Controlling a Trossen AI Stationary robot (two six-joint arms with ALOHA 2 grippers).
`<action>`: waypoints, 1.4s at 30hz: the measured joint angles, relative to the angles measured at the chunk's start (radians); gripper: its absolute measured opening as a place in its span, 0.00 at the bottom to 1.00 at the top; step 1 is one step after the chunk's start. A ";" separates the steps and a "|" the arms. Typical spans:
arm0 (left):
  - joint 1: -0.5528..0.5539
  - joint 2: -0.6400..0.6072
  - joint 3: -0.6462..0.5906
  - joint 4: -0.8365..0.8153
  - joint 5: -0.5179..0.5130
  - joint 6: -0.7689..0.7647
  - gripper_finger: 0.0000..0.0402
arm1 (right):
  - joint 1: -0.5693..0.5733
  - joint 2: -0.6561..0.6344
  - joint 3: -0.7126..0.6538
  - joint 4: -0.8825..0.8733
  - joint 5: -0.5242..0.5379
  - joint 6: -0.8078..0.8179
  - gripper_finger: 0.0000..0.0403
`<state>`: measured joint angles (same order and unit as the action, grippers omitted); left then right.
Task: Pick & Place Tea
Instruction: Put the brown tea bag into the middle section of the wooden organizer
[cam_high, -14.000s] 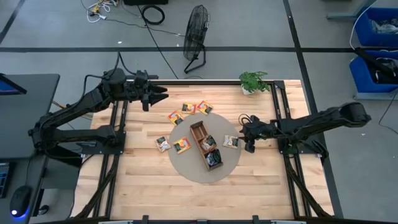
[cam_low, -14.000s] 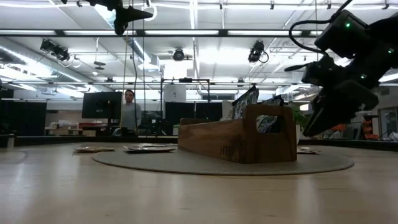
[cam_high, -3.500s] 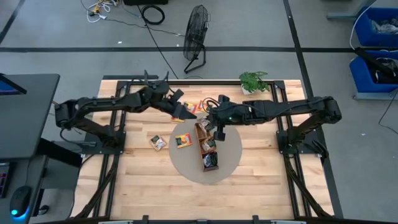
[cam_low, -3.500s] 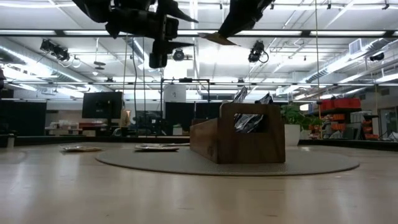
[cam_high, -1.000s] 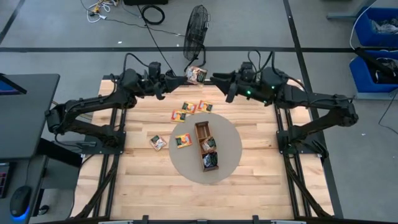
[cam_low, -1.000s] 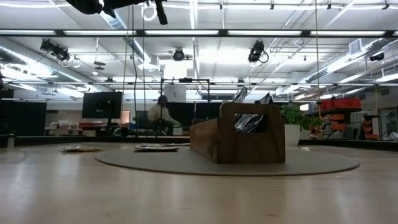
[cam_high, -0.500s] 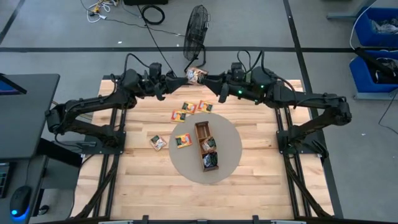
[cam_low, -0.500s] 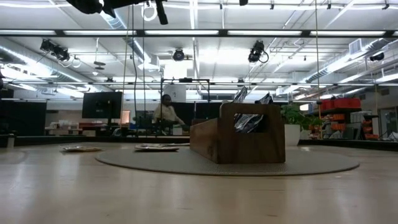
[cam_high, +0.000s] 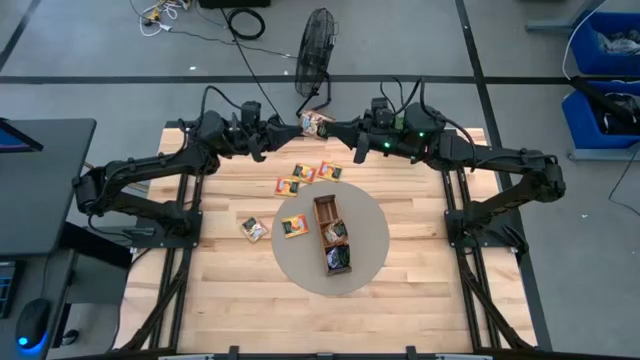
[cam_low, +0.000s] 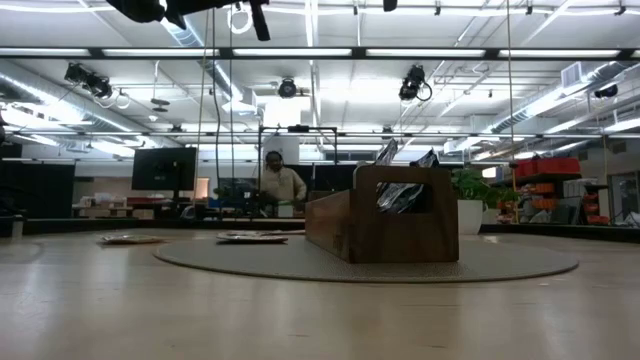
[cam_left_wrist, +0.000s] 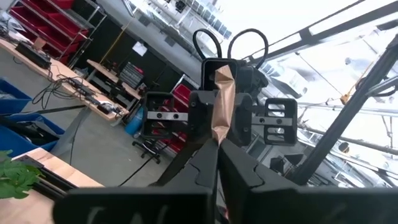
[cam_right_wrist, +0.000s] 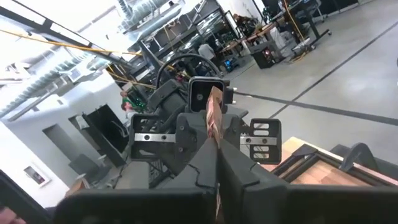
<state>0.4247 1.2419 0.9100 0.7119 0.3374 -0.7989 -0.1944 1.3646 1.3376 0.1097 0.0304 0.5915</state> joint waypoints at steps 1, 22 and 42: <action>0.004 0.000 0.000 -0.001 0.012 0.001 0.06 | 0.000 -0.001 0.000 -0.003 -0.005 0.002 0.01; 0.230 -0.014 -0.001 -0.053 0.516 0.014 0.44 | -0.015 -0.110 0.000 -0.426 -0.054 0.192 0.00; 0.302 -0.172 0.000 -0.326 0.393 0.337 0.27 | 0.095 0.021 0.000 -0.765 -0.223 0.511 0.00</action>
<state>0.7270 1.0700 0.9104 0.3858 0.7308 -0.4616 -0.0994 1.3852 1.3376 -0.6553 -0.1923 1.1021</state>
